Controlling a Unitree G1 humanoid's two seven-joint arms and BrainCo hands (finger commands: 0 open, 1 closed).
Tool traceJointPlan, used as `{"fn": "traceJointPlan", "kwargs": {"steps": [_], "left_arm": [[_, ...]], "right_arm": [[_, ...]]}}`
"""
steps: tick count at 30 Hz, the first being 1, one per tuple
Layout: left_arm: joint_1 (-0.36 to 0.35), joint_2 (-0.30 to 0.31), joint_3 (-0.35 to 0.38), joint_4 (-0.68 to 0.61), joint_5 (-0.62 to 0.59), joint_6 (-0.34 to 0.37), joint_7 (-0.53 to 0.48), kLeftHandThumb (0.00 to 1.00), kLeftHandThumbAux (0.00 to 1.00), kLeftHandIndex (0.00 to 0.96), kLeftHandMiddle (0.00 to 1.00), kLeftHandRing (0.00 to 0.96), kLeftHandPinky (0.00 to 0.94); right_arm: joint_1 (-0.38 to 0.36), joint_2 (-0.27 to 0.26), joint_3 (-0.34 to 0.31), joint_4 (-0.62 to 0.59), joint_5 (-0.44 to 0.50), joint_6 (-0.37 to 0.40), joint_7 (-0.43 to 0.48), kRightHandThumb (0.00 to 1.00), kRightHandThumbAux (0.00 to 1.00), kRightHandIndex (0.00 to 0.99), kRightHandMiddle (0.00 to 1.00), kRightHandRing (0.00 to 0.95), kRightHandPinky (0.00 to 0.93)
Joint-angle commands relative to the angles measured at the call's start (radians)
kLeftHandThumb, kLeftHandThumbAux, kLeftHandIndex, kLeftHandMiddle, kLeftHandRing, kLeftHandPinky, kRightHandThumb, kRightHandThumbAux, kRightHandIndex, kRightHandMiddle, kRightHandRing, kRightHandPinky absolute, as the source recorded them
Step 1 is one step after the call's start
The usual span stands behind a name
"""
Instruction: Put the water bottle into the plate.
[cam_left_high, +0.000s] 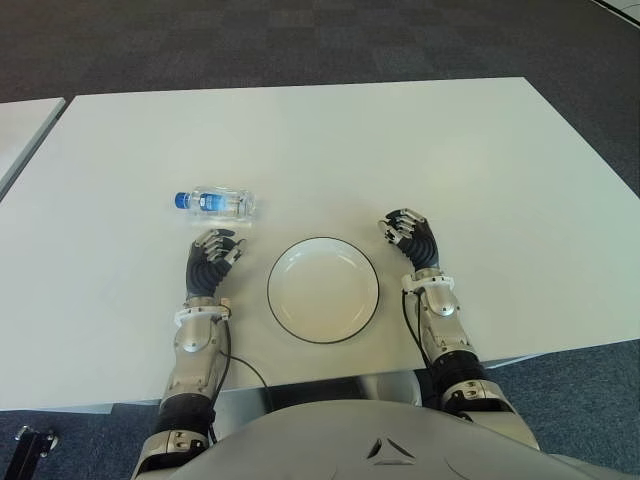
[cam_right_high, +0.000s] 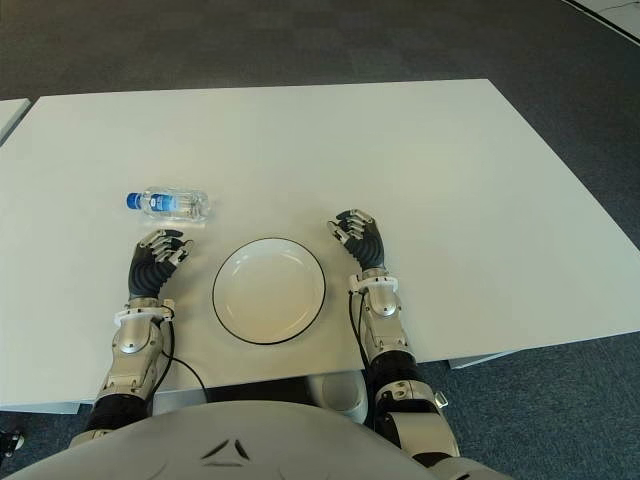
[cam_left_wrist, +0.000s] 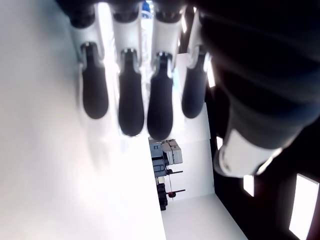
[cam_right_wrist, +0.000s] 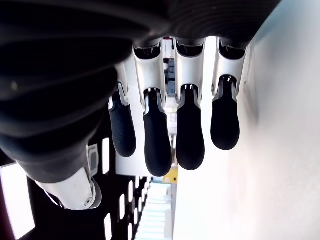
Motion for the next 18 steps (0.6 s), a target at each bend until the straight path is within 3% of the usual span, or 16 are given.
{"fn": "traceJointPlan", "kwargs": {"steps": [1, 18], "left_arm": [[0.021, -0.006, -0.005, 0.020, -0.001, 0.039, -0.003, 0.707, 0.719, 0.430, 0.579, 0.554, 0.513], [0.030, -0.017, -0.006, -0.009, 0.010, 0.059, 0.015, 0.708, 0.718, 0.431, 0.578, 0.553, 0.512]], "right_arm": [[0.023, 0.000, 0.005, 0.008, -0.002, 0.042, -0.002, 0.707, 0.728, 0.432, 0.604, 0.613, 0.624], [0.033, -0.002, 0.013, -0.030, -0.006, 0.094, -0.008, 0.706, 0.728, 0.432, 0.605, 0.611, 0.620]]}}
